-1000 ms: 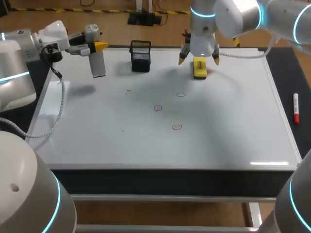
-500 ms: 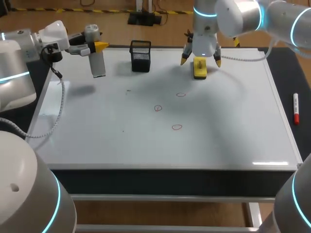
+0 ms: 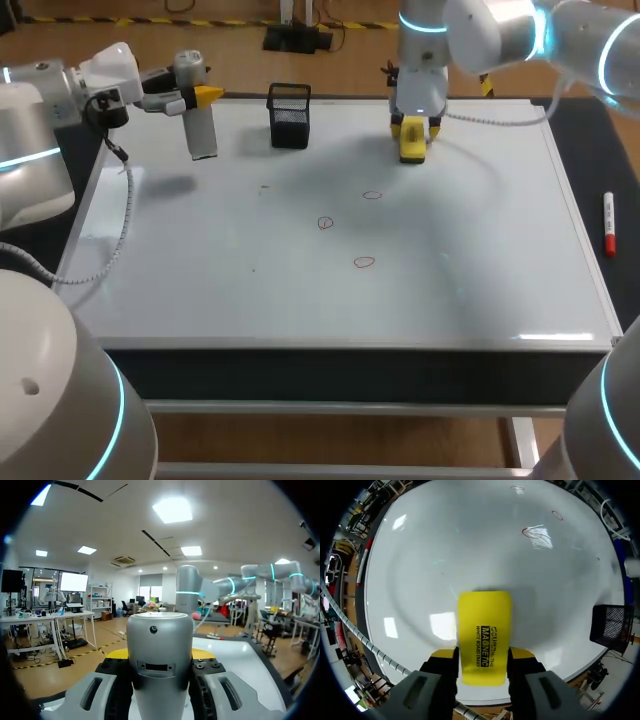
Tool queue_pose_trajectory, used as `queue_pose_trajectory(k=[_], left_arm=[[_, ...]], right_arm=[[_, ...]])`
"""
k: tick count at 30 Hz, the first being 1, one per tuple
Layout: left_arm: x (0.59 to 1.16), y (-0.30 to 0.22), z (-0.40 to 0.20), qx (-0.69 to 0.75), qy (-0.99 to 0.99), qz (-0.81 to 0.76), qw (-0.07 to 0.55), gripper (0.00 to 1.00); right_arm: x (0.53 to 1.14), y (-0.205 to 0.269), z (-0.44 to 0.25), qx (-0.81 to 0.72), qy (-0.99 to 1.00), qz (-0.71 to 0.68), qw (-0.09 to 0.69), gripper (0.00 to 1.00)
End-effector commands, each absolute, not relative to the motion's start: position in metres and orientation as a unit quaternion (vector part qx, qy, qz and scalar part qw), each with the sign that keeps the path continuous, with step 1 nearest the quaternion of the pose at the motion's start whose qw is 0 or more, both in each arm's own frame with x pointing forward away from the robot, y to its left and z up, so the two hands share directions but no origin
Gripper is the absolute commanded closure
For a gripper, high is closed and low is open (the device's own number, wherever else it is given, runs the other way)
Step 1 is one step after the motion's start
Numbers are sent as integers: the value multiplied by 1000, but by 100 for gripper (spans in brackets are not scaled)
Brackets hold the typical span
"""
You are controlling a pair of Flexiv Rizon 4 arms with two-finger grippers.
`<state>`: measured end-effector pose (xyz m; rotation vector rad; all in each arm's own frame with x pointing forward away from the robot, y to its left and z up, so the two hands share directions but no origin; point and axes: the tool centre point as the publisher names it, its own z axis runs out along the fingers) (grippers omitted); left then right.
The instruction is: Pick up the inspection probe, press it on each red-marked spot on the whiteboard one by one, put down the probe, pick up the eraser, and wipe off all the red marks.
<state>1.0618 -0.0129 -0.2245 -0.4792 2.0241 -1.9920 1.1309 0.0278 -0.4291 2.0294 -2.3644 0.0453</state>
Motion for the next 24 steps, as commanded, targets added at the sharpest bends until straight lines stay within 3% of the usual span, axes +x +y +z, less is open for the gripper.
queue_pose_trajectory(k=[1, 14, 24], left_arm=[[1062, -13, -224, -165, 696, -686, 132, 100], [1062, -13, -224, -165, 696, -686, 132, 100], [1062, -13, -224, -165, 696, -686, 132, 100]], right_arm=[[1125, 27, -420, 648, -761, 23, 19, 100], [1123, 20, -390, 605, -795, 18, 35, 100], [1115, -11, -353, 551, -834, 8, 19, 100]])
